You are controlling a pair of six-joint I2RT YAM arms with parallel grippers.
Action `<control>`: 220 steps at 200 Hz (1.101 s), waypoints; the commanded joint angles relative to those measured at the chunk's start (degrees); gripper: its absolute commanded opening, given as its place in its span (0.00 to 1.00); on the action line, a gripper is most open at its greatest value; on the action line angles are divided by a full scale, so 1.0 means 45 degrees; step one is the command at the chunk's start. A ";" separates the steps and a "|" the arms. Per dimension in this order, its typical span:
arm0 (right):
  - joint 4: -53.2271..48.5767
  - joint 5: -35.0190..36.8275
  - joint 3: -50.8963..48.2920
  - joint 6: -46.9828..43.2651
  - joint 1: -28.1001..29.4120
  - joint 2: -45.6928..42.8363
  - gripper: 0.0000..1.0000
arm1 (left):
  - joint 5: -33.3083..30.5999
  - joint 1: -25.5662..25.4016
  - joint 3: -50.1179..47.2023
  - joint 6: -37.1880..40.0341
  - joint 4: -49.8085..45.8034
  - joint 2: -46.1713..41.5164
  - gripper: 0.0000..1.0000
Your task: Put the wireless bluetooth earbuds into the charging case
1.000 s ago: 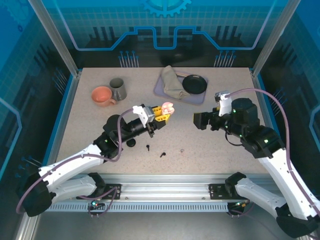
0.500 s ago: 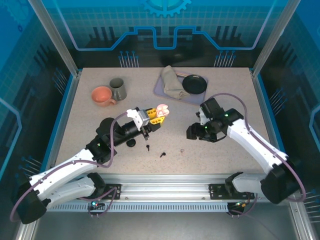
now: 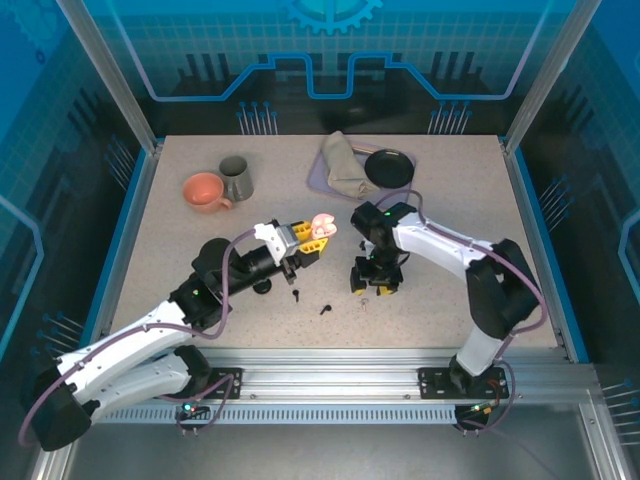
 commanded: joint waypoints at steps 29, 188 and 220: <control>-0.0540 0.0647 0.1041 0.0325 0.0673 0.1842 0.50 | -0.0201 -0.0073 -0.0381 0.0416 0.0124 -0.0572 0.00; -0.0395 0.0959 0.1128 0.0062 0.0592 0.3299 0.41 | -0.0167 -0.0065 -0.0453 0.0394 0.0259 -0.0523 0.00; -0.0398 0.0996 0.1152 0.0061 0.0596 0.3390 0.40 | -0.0150 -0.0063 -0.0462 0.0398 0.0277 -0.0446 0.00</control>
